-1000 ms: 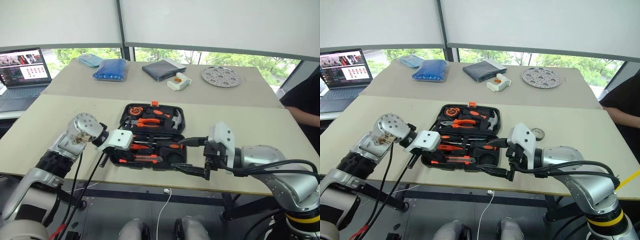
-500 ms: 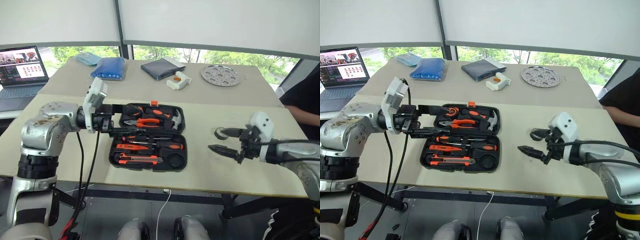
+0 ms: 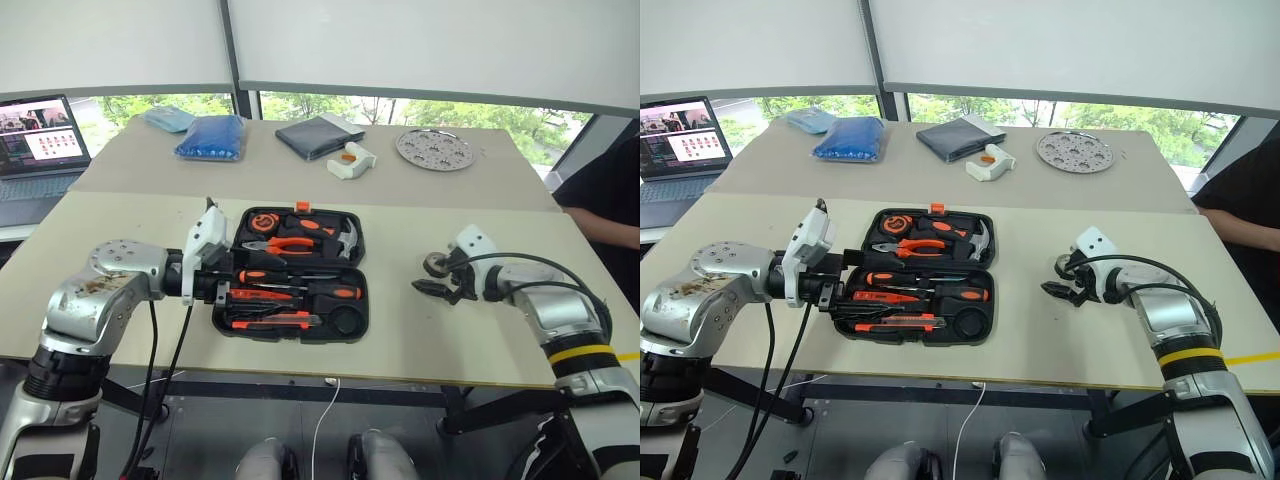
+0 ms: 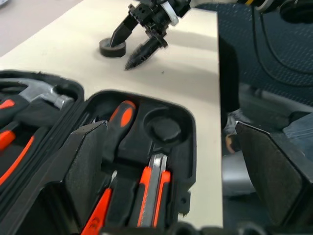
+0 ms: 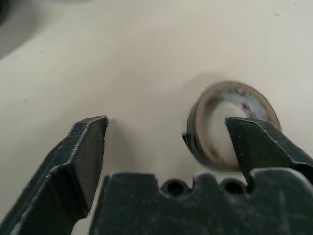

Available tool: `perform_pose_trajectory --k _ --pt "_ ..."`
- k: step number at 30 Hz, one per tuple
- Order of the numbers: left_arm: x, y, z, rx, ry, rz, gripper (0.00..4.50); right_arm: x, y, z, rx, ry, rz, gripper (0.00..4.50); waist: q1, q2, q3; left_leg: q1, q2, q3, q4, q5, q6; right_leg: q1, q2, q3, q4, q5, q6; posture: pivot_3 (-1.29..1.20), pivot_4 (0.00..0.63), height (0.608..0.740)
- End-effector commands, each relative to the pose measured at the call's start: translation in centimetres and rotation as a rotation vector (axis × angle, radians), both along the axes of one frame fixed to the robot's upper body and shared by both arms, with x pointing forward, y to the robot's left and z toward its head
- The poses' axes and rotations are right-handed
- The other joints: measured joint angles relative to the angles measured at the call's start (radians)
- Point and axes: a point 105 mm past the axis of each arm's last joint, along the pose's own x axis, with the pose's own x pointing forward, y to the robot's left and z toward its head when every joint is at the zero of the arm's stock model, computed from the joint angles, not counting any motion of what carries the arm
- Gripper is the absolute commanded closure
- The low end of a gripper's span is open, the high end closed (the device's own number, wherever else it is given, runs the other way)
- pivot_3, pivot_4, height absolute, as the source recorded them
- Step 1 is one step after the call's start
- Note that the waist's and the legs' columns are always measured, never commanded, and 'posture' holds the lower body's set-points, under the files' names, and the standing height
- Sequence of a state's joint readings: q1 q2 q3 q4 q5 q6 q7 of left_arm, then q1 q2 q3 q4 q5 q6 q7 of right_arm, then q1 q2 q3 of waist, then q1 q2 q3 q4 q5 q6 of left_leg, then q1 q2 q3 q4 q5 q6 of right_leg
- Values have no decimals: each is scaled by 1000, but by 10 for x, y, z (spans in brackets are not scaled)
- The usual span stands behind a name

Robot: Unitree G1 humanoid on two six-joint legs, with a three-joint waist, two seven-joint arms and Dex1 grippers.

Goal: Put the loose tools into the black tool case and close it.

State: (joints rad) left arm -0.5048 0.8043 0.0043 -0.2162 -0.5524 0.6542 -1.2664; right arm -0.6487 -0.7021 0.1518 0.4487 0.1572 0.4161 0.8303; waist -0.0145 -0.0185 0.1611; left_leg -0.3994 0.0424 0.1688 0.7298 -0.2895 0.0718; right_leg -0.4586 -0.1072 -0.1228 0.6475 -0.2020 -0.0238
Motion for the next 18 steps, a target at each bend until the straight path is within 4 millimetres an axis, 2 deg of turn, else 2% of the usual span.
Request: perform_pose_trajectory --k 1,6,9,12,14,16,18 --pt "-5 -1 6 24 -58 -18 0 9 0 4 -30 -38 12 1741 -1 0 0 0 0 0 0 0 0 0 0 0 0 0 0 0 150 718" --pt "-7 0 4 41 -61 -22 0 7 8 21 16 -74 70 3536 0 0 0 0 0 0 0 0 0 0 -1 0 0 0 0 0 150 718" --pt "-8 3 1 70 -65 -31 0 -10 32 42 115 -79 209 4470 0 1 1 0 0 0 0 0 0 0 -1 0 0 0 0 0 150 718" --pt "-10 5 -5 101 -61 -50 0 -60 77 63 207 -31 485 4470 1 3 2 -1 1 0 -1 0 0 -1 0 0 0 0 -1 0 150 718" --pt "-10 5 -8 112 -61 -61 0 -92 100 65 225 18 619 4470 2 3 2 -1 1 -1 -1 0 0 -1 -1 0 0 0 -1 0 150 718" --pt "-10 4 -10 115 -65 -68 0 -113 115 59 186 41 694 4470 3 3 2 -1 1 -1 -1 0 0 -1 0 0 0 0 -1 0 150 718" --pt "-9 2 -11 117 -69 -74 0 -120 125 51 145 43 710 4470 5 3 2 0 1 -1 -1 -1 0 0 -1 0 -1 0 -1 0 150 718"
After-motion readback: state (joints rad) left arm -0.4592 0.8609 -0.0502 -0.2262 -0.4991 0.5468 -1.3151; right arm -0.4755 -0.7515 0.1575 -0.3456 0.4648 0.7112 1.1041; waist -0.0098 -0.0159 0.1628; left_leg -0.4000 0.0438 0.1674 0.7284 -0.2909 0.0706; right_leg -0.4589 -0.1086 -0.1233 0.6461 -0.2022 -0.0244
